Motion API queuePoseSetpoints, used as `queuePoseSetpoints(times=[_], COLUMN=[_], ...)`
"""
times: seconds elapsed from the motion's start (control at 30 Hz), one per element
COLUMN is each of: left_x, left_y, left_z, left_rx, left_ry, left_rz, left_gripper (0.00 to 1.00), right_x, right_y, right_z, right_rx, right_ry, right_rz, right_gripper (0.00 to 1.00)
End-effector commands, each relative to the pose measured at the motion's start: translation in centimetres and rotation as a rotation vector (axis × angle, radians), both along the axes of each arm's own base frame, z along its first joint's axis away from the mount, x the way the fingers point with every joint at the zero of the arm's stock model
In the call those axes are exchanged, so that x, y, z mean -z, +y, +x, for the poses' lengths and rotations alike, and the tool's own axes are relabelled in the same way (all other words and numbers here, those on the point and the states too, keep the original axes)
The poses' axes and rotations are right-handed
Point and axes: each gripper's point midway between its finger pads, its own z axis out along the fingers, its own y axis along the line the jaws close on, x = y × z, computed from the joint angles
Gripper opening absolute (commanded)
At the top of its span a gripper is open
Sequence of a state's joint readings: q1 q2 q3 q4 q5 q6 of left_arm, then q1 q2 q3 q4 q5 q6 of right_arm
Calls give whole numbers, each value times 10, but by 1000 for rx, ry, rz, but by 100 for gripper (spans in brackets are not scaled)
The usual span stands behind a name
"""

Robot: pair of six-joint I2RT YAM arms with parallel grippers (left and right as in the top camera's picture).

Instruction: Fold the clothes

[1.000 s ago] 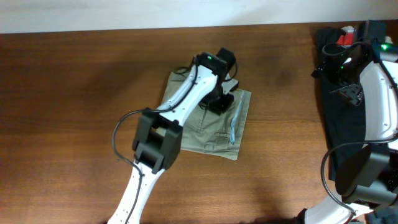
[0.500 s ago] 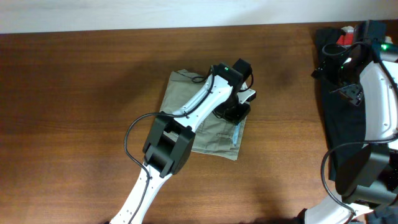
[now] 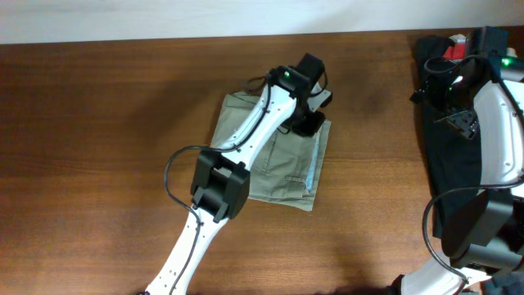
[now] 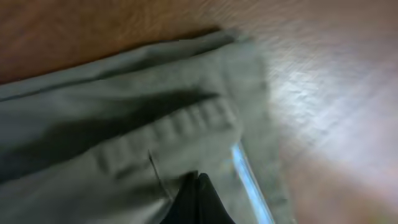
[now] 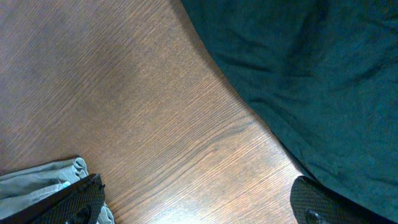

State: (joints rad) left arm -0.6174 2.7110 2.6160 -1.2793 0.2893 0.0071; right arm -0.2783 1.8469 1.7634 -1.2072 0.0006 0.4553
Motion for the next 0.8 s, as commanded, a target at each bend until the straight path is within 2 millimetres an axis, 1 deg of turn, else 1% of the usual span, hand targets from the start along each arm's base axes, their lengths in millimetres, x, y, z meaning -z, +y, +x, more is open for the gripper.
queuePoseSetpoints(times=[0.0,0.07,0.1,0.17,0.27,0.3,0.33,0.37,0.4,0.43,0.5,0.53,0.57,0.6,0.63,0.7,0.73,0.77], left_x=[26,29,22,0,-73,-96,-112,-131,-141,-150,-154,-152,-147,-143,-137,-126,-117,-111], left_y=[-6,-8,-9,-9,-1,5,11,24,38,65,121,149,189,214,242,282,296,296], left_z=[1,5,8,16,30,33,33,35,37,44,52,52,49,50,55,59,57,53], left_rx=[20,19,17,10,-14,-25,-34,-55,-78,-127,-219,-259,-312,-355,-408,-488,-475,-433], left_ry=[16,4,-10,-47,-144,-172,-190,-214,-228,-255,-271,-251,-193,-153,-118,-63,-11,32], left_rz=[-11,-19,-28,-53,-117,-134,-142,-134,-113,-48,96,161,225,243,240,243,201,134], left_gripper=[0,1,0,1,1,7,18,58,99,99,99,99,99,99,99,99,99,99], right_x=[1,1,1,1,1,1,1,1,1,1,1,1,1,1,1,1,1,1], right_y=[-3,-3,-3,-3,-3,-3,-3,-3,-3,-3,-3,-3,-3,-3,-3,-3,-3,-3], right_z=[-1,-1,-1,-1,-1,-1,-1,-1,-1,-1,-1,-1,-1,-1,-1,-1,-1,-1], right_rx=[5,5,5,5,5,5,5,5,5,5,5,5,5,5,5,5,5,5], right_ry=[7,7,6,6,6,6,7,6,6,6,6,6,7,6,7,7,7,6], right_rz=[-10,-10,-10,-11,-10,-11,-10,-11,-10,-10,-10,-10,-10,-10,-11,-10,-11,-10], right_gripper=[99,99,99,99,98,99,99,99,99,98,99,99,99,99,99,99,99,99])
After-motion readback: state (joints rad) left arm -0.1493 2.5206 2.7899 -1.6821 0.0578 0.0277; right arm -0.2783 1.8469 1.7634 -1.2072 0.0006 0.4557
